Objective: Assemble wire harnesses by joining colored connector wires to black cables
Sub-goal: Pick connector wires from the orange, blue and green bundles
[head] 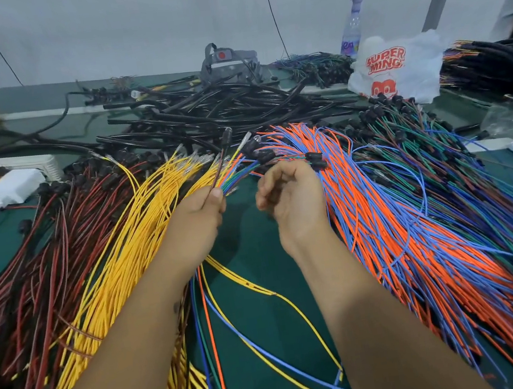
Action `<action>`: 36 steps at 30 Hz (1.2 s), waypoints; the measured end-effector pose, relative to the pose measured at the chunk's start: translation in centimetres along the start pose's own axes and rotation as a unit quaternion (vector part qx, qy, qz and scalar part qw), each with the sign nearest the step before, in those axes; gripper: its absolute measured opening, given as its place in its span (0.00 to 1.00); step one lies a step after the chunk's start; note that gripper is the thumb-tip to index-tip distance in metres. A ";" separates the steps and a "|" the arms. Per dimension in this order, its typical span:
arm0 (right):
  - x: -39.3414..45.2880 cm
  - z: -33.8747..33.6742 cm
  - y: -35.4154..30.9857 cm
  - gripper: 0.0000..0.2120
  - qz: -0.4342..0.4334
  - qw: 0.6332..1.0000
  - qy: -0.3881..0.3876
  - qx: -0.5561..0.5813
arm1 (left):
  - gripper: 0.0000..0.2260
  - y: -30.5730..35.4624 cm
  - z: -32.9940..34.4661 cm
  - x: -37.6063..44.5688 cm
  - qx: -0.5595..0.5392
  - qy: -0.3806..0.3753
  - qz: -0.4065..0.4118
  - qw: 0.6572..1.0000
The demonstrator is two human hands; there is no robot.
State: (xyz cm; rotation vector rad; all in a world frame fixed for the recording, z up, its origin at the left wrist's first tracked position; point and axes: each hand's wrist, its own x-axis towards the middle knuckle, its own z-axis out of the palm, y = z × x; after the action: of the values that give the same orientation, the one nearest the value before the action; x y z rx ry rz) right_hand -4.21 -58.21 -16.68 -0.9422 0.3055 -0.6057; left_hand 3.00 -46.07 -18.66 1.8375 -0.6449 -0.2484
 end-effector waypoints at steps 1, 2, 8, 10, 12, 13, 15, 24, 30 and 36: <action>0.1 0.1 0.1 0.17 -0.018 0.999 0.032 -0.031 | 0.16 0.0 0.0 0.0 -0.004 -0.001 0.001 1.000; 0.2 0.0 0.1 0.14 -0.038 0.996 0.062 -0.052 | 0.15 0.0 -0.1 -0.1 -0.006 -0.002 0.003 1.000; 0.4 -0.3 -0.2 0.06 -0.047 0.996 0.078 -0.024 | 0.15 0.3 -0.1 -0.3 0.010 -0.018 0.014 1.000; 0.3 -0.1 -0.3 0.06 -0.047 0.997 0.060 -0.028 | 0.16 0.3 -0.1 -0.3 0.021 -0.022 0.015 0.999; 0.3 0.0 -0.3 0.06 -0.059 0.997 0.054 -0.018 | 0.16 0.3 -0.2 -0.2 0.023 -0.020 0.012 0.999; 0.3 0.0 -0.3 0.06 -0.066 0.996 0.051 -0.007 | 0.16 0.2 -0.2 -0.2 0.022 -0.019 0.012 1.000; 0.2 -0.1 -0.4 0.06 -0.077 0.996 0.035 0.012 | 0.16 0.2 -0.1 -0.3 0.020 -0.019 0.013 1.000; -0.1 -0.1 -0.6 0.06 -0.078 0.995 0.006 0.060 | 0.16 0.0 -0.2 -0.2 0.010 -0.025 0.008 1.000; 0.1 0.0 -0.1 0.09 -0.090 0.992 0.037 0.082 | 0.16 -0.1 -0.3 -0.2 0.008 -0.031 0.011 0.999; 0.4 -0.3 0.1 0.14 -0.049 0.996 0.049 0.060 | 0.15 0.1 -0.2 -0.3 -0.031 -0.019 0.018 0.999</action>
State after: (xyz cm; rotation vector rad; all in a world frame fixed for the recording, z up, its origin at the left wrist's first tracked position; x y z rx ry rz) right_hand -4.02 -58.57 -16.92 -0.8165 0.3094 -0.7535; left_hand 2.82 -45.82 -18.54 1.7636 -0.6875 -0.2767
